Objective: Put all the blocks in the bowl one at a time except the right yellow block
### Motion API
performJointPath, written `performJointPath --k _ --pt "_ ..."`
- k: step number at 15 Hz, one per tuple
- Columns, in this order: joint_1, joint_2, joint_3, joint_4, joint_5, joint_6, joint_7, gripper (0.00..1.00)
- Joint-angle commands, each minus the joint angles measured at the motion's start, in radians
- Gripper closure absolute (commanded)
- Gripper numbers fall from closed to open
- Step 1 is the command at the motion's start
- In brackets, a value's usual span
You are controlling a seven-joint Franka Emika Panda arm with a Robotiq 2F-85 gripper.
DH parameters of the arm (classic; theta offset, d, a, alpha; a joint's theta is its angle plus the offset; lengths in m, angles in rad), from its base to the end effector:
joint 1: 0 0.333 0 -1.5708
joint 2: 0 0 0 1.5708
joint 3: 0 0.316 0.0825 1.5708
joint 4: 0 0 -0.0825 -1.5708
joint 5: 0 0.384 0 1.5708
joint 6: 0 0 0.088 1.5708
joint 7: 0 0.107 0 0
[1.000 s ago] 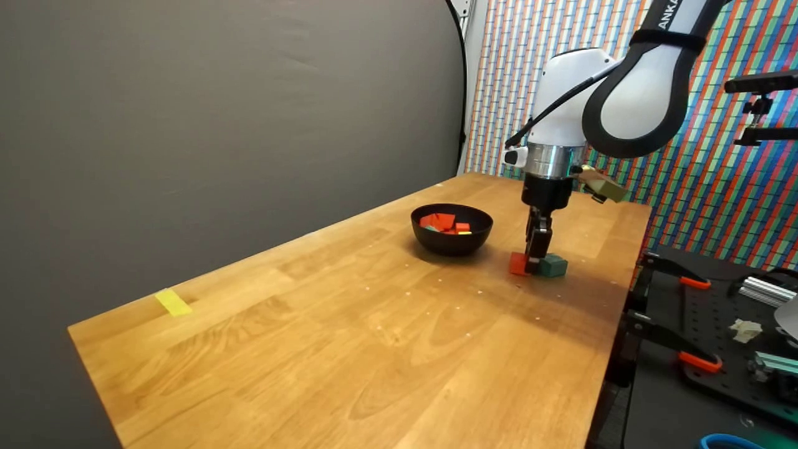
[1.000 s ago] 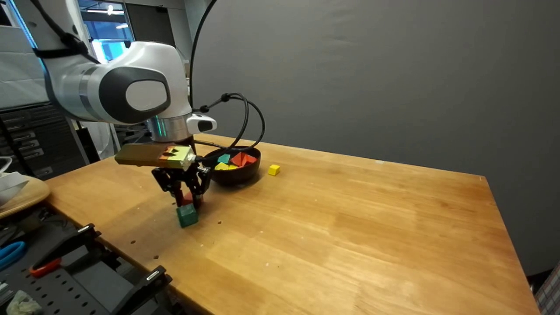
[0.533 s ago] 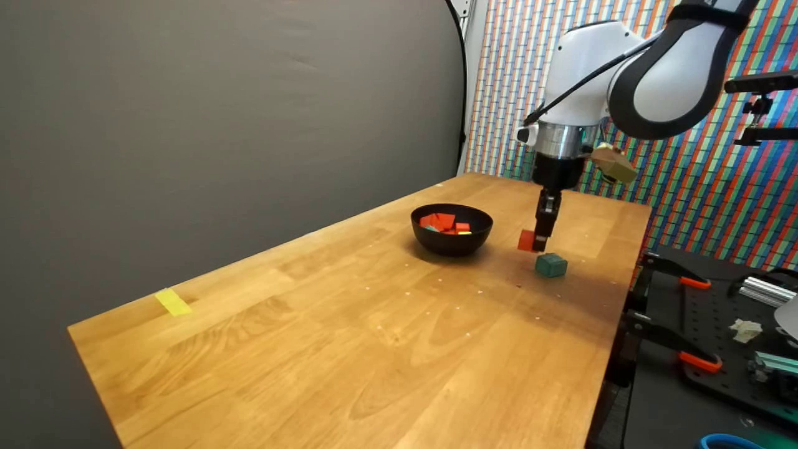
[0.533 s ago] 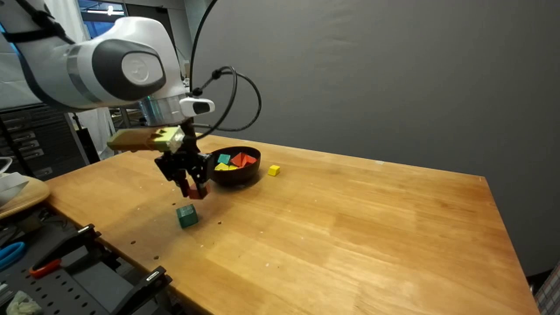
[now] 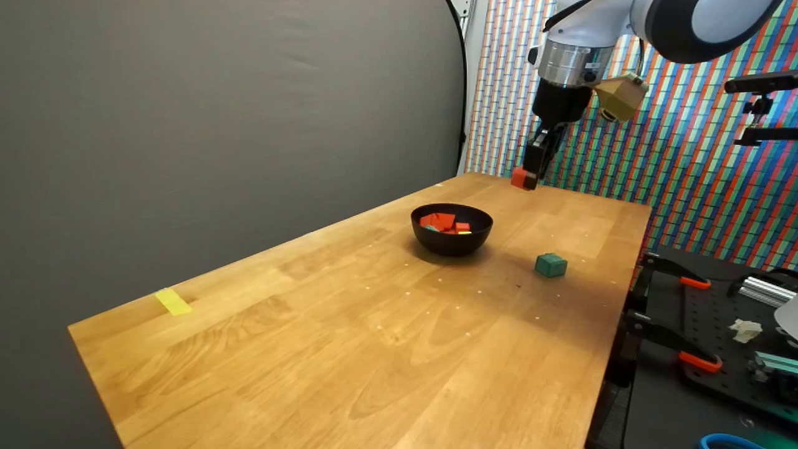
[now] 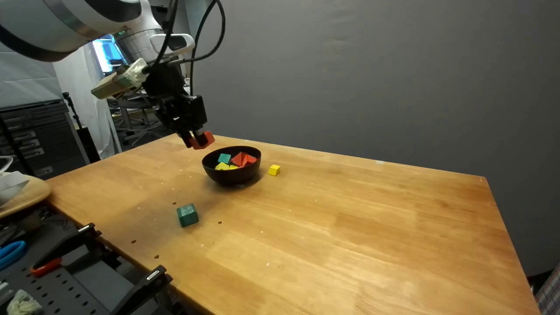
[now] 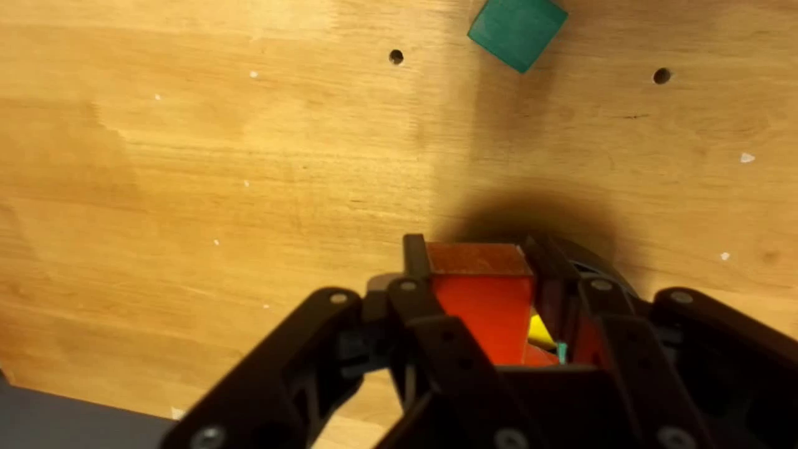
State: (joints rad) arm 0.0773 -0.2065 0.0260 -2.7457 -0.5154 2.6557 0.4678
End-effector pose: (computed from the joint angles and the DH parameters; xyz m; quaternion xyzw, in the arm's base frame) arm 0.3949 0.0543 0.2913 0.9886 0.0394 0.0913 0.1134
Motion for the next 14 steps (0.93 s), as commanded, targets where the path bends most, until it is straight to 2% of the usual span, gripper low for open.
performJointPath --k 1,2,5,11,12,13,14 --pt "-0.039 0.098 0.057 0.064 0.07 0.03 -0.034 0.74" --pt "-0.038 0.145 0.056 0.09 0.096 0.049 -0.059 0.75" --pt "-0.042 0.267 0.056 0.187 0.061 0.066 -0.031 0.75" --pt "0.018 0.457 0.013 0.381 0.1 0.065 -0.074 0.74" --pt "0.024 0.477 0.008 0.402 0.11 0.065 -0.085 0.64" --pt "0.029 0.489 0.005 0.418 0.123 0.057 -0.097 0.32" --pt "0.037 0.491 -0.003 0.425 0.129 0.04 -0.1 0.31"
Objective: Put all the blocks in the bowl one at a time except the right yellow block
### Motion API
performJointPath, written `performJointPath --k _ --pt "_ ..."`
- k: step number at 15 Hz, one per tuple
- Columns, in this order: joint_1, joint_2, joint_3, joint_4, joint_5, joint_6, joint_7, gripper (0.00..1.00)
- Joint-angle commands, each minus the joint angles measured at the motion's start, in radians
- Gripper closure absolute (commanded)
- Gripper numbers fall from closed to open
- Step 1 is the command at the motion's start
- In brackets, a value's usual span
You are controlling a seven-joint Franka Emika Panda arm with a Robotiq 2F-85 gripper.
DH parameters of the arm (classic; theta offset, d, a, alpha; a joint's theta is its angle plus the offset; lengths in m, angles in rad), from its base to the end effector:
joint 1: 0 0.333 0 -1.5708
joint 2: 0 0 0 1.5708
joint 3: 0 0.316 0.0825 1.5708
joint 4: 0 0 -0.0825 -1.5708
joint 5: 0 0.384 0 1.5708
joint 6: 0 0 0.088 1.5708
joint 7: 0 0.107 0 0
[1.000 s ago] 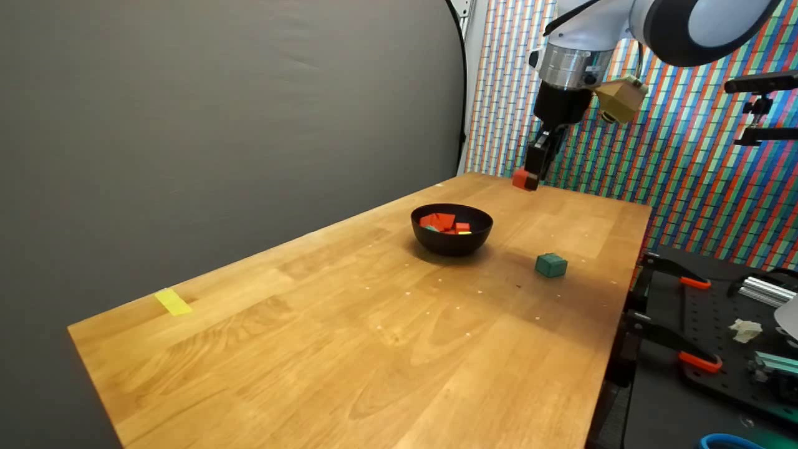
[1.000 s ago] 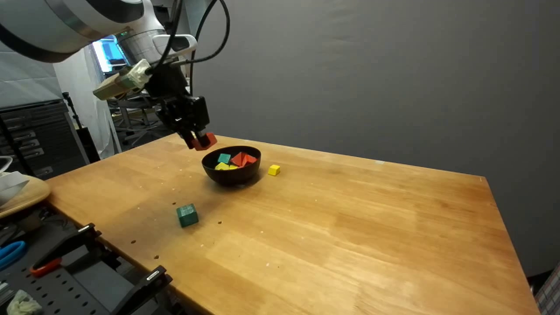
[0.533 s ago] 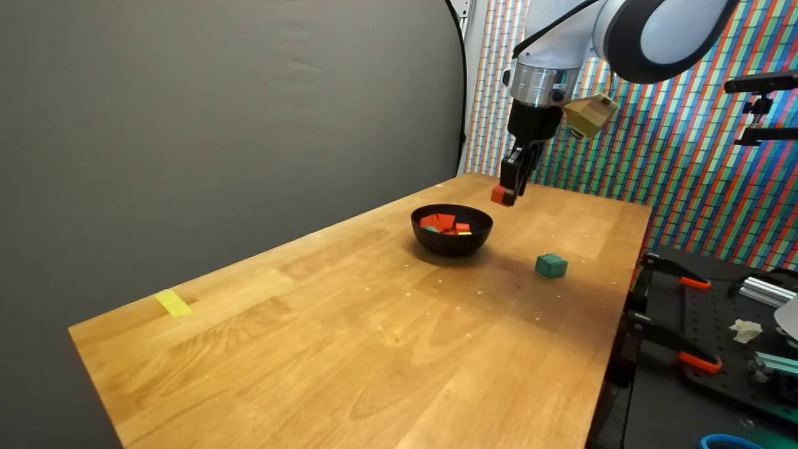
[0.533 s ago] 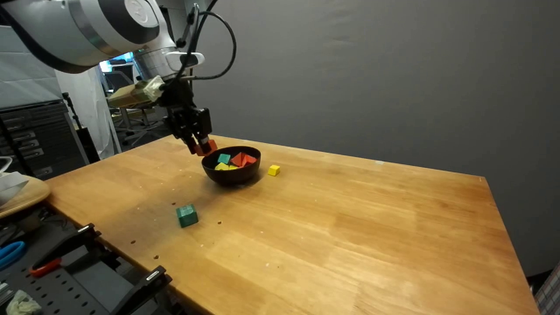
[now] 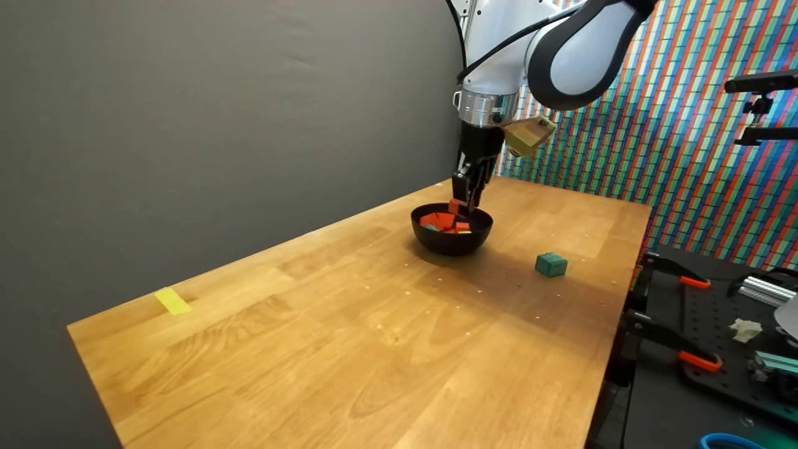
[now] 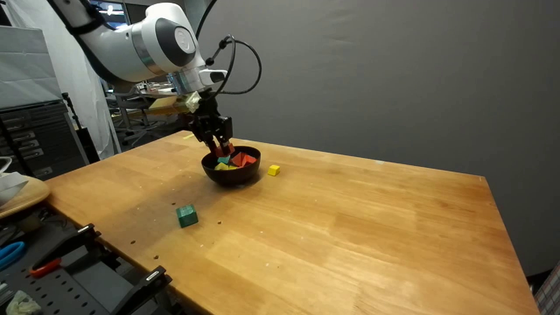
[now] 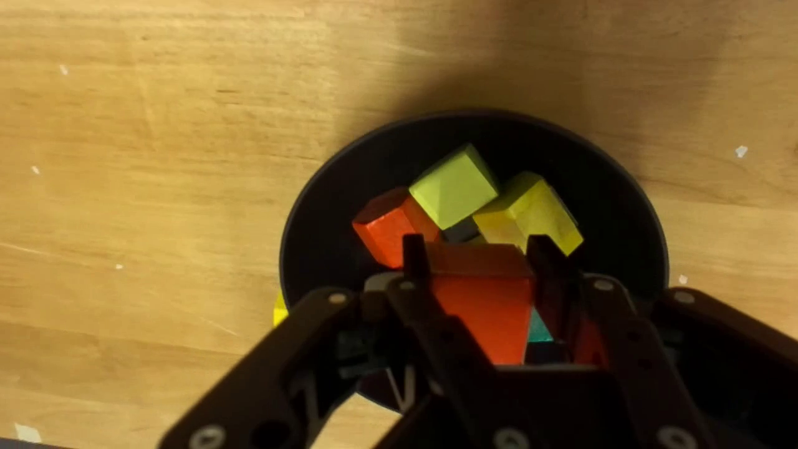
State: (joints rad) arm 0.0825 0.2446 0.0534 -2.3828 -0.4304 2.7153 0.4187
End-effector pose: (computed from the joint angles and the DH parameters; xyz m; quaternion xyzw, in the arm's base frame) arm 0.5047 0.0847 0.2257 0.9937 0.0497 0.0673 0.0749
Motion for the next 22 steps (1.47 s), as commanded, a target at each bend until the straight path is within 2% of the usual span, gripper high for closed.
performJointPath --k 1,4,5,10,13,14,15,17,18,22 --pt "0.044 0.034 -0.042 0.064 0.047 -0.047 -0.038 0.25" --pt "0.087 -0.043 -0.087 0.01 -0.011 -0.106 0.021 0.02" --pt "0.088 -0.088 -0.082 -0.024 0.007 -0.135 0.016 0.0" --pt "0.074 -0.275 -0.057 -0.165 0.042 -0.29 0.216 0.0" --pt "0.041 -0.361 -0.033 -0.261 0.1 -0.31 0.3 0.0" --pt "0.032 -0.376 -0.028 -0.287 0.119 -0.28 0.318 0.0" --pt "0.027 -0.296 -0.017 -0.215 0.084 -0.296 0.275 0.0" --pt "0.016 -0.332 -0.009 -0.257 0.103 -0.295 0.296 0.0" --pt "0.008 -0.329 -0.008 -0.274 0.082 -0.243 0.308 0.0" --pt "-0.025 -0.293 -0.029 -0.394 0.127 0.09 0.173 0.0"
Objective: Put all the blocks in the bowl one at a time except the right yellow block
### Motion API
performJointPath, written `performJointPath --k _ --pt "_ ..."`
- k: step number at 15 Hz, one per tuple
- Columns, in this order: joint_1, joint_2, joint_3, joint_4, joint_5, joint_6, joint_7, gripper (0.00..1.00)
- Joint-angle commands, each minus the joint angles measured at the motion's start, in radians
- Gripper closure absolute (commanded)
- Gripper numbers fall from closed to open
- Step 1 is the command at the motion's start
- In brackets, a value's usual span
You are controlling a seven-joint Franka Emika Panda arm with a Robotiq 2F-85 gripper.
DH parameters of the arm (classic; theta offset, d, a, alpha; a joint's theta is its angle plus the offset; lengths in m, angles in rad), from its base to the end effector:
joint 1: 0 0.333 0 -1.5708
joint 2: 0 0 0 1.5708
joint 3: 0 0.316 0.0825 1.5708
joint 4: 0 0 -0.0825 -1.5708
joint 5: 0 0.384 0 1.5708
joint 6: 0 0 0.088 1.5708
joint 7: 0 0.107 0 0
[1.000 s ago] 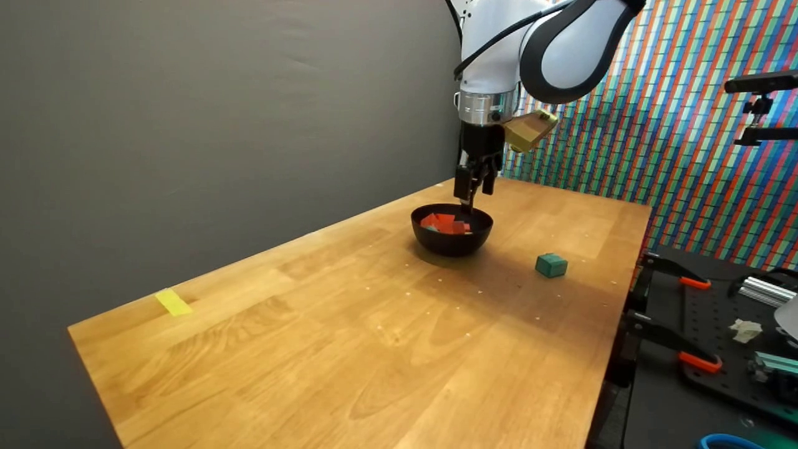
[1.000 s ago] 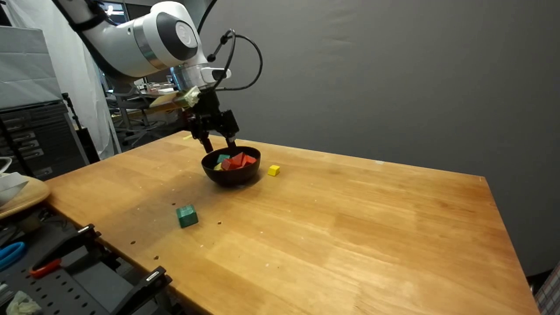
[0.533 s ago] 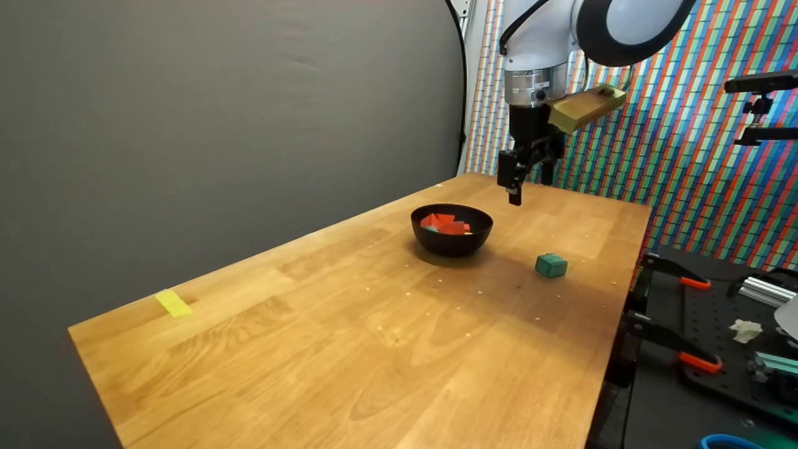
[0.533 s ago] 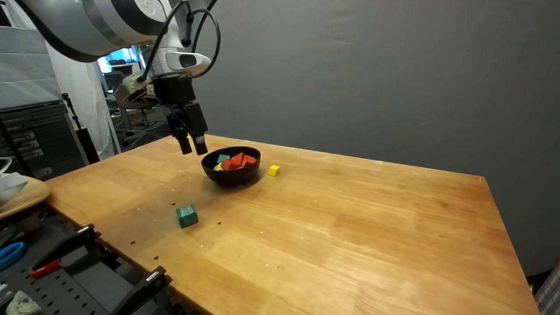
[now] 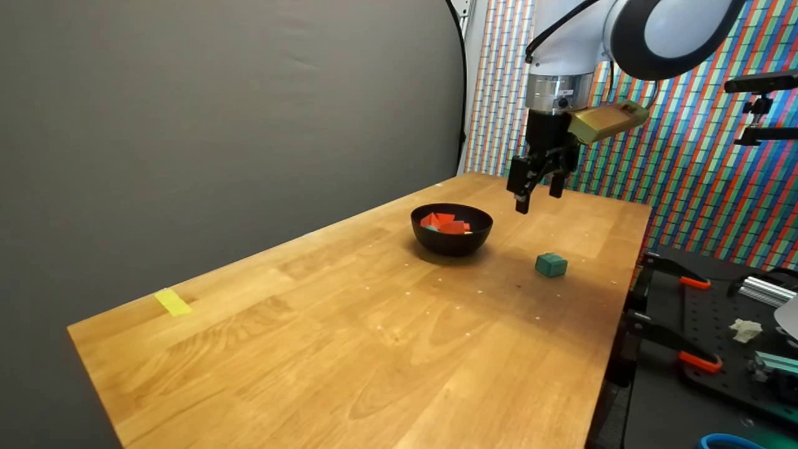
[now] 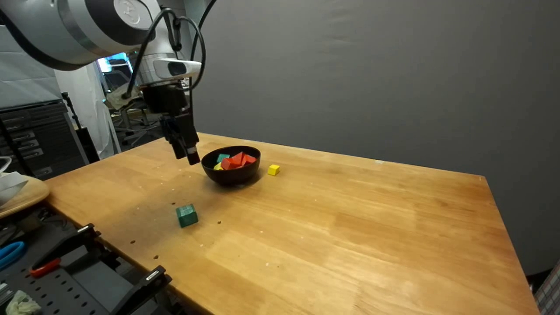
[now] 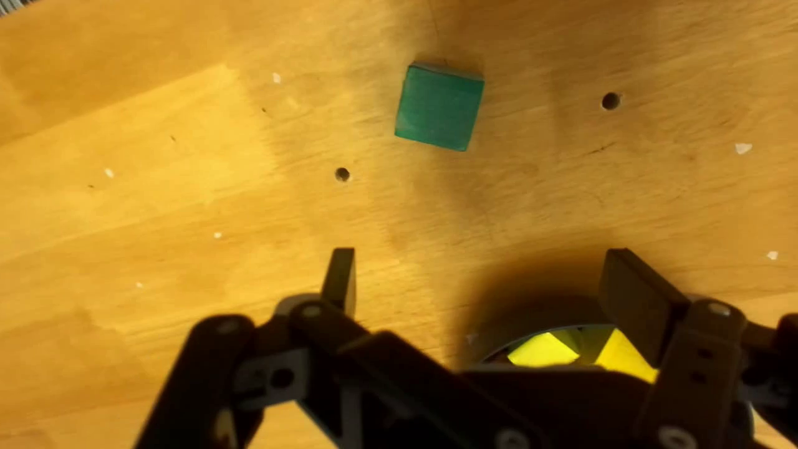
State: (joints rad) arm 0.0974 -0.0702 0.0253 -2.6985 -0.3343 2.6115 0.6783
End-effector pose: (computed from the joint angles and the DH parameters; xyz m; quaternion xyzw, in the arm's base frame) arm 0.4018 0.0566 0.2509 0.9877 -0.1317 0.0249 0.0804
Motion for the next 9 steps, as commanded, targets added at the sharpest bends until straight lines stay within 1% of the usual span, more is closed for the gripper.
performJointPath --k 1,2,3,4,6,9 --pt "-0.047 0.057 -0.004 -0.097 0.054 0.264 -0.121 0.0" --pt "-0.045 0.135 -0.004 -0.055 0.112 0.305 -0.174 0.0" --pt "-0.044 0.157 0.0 -0.073 0.17 0.339 -0.217 0.0" --pt "-0.042 0.174 0.005 -0.077 0.214 0.343 -0.252 0.0" --pt "-0.039 0.205 0.014 -0.074 0.29 0.33 -0.312 0.0" --pt "-0.033 0.216 0.02 -0.07 0.355 0.277 -0.352 0.0"
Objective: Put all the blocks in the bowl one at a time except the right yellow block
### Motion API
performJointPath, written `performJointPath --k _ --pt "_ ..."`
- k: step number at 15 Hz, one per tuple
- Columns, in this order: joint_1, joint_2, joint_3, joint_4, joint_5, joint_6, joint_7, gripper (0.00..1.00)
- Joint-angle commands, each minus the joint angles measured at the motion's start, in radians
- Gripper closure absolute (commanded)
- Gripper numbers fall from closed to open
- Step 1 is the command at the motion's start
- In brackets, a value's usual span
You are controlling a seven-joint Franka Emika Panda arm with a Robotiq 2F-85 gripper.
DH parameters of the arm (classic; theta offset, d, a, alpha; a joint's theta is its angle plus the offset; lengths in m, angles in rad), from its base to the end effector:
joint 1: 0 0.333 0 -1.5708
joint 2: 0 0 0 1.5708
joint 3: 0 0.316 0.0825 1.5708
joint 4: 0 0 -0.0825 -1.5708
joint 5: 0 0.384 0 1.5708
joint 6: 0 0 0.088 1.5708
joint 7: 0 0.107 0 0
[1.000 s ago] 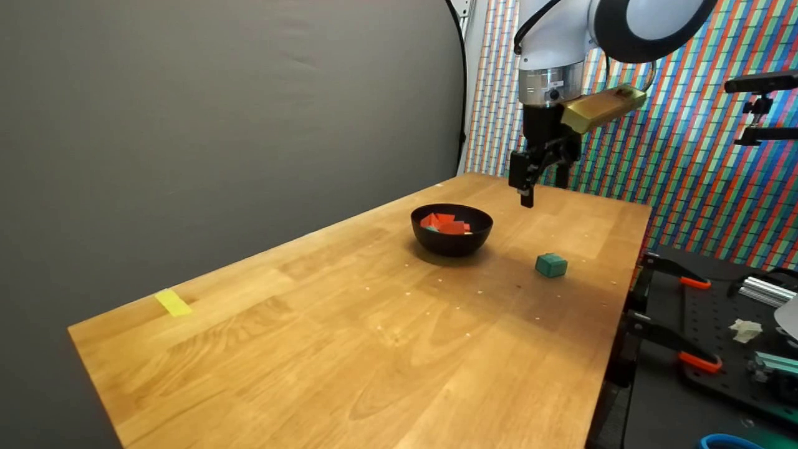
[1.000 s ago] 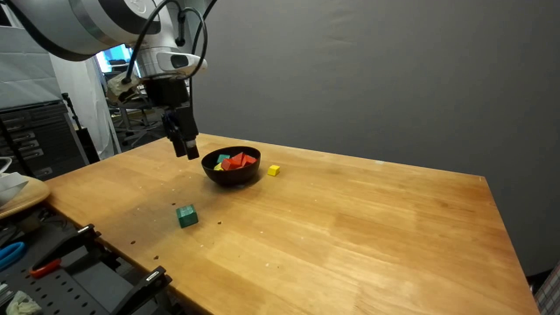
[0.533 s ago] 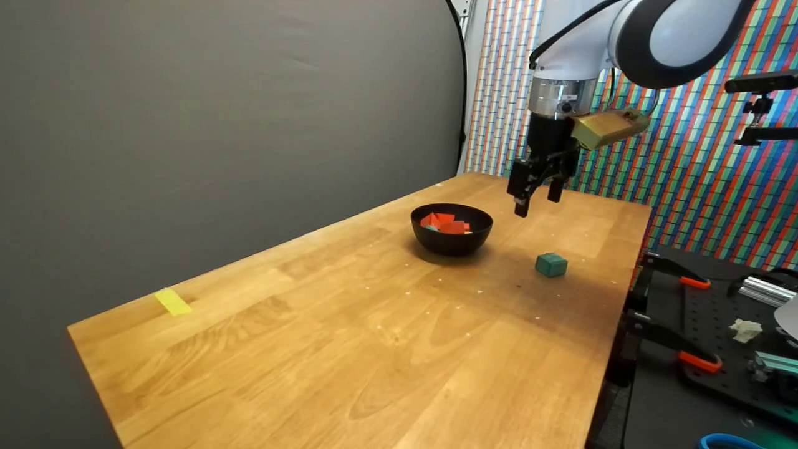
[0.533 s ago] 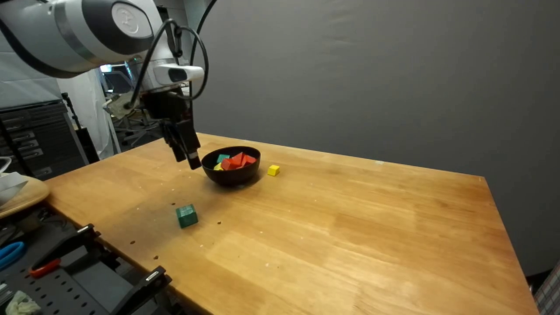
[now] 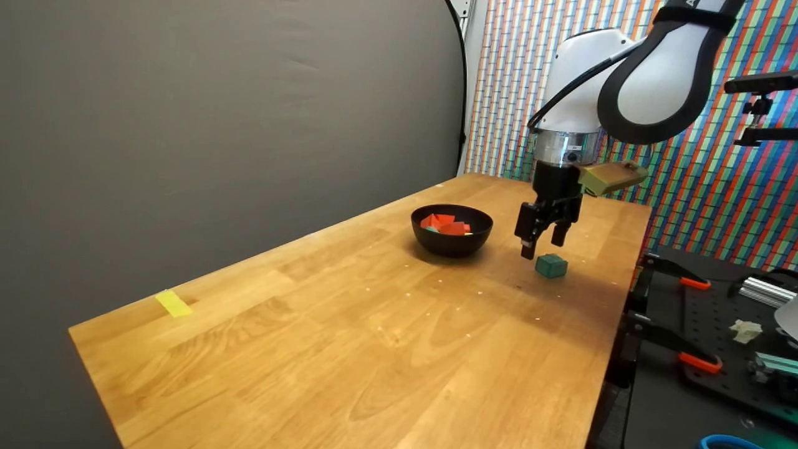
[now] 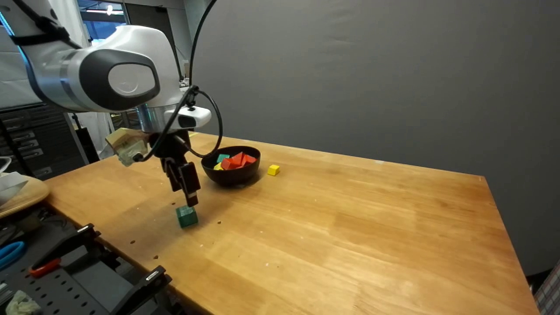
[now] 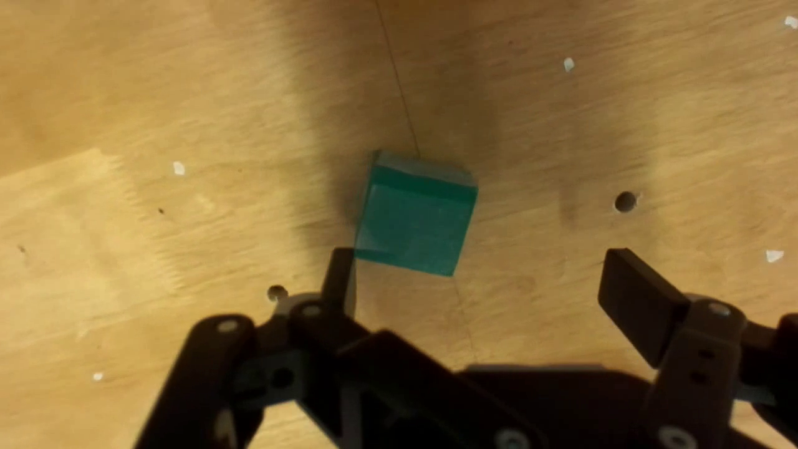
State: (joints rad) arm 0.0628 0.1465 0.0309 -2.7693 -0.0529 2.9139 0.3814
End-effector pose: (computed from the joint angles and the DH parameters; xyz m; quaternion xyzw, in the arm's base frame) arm 0.3798 0.0396 0.1706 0.9930 -0.1180 0.0000 0.0038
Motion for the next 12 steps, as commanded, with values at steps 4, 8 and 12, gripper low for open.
performJointPath --k 4,8,12 --pt "0.018 -0.003 0.001 0.001 0.075 -0.048 -0.043 0.0" --pt "0.023 -0.006 -0.007 0.002 0.075 -0.098 -0.019 0.0" --pt "0.011 0.004 -0.014 0.003 0.091 -0.13 -0.007 0.04"
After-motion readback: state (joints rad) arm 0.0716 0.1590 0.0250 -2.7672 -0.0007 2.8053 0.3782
